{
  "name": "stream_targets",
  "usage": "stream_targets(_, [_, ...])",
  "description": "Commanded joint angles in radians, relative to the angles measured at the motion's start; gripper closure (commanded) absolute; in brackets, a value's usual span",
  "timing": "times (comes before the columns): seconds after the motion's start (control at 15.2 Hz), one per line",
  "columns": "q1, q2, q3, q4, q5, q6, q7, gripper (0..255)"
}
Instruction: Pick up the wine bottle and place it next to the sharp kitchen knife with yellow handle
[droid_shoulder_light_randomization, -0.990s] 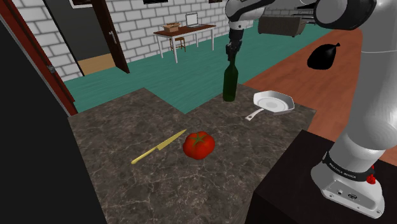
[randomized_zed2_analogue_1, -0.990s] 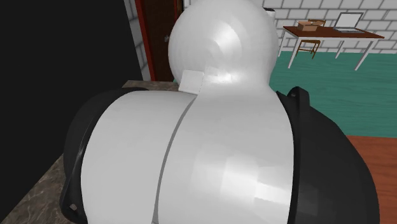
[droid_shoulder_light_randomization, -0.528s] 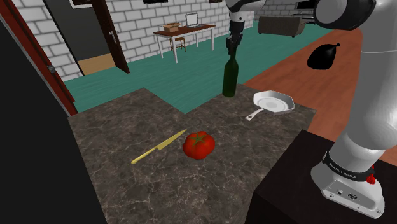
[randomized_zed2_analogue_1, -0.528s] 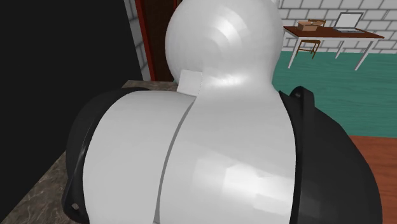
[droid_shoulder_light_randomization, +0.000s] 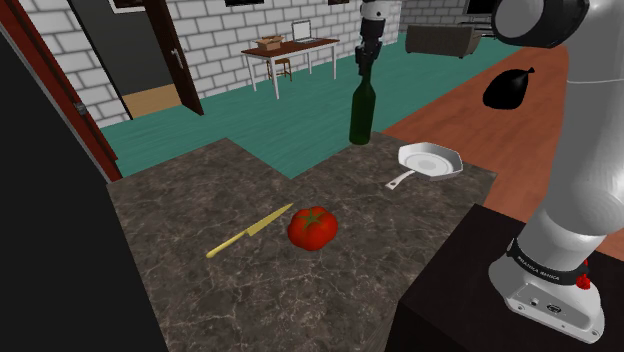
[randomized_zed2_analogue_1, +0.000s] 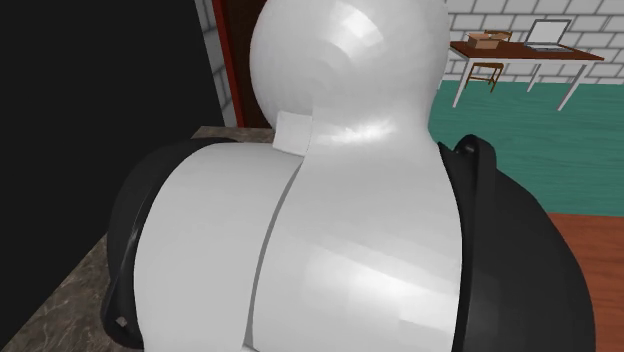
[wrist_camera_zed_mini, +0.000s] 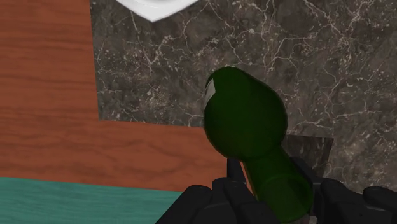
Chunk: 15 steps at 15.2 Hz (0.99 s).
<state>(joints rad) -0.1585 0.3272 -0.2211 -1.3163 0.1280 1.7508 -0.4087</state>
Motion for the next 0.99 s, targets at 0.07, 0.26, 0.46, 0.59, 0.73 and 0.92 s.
stream_targets(0.07, [0.045,-0.059,0.014,-0.076,-0.022,0.022,0.054,255])
stream_targets(0.26, [0.094,-0.118,0.034,-0.157,-0.046,0.049,0.12,255])
stream_targets(0.46, [0.138,-0.166,0.058,-0.221,-0.067,0.069,0.189,255])
stream_targets(0.59, [0.166,-0.193,0.076,-0.256,-0.079,0.079,0.235,255])
stream_targets(0.73, [0.193,-0.216,0.094,-0.285,-0.091,0.088,0.282,255])
stream_targets(0.92, [0.233,-0.242,0.124,-0.319,-0.105,0.096,0.353,255])
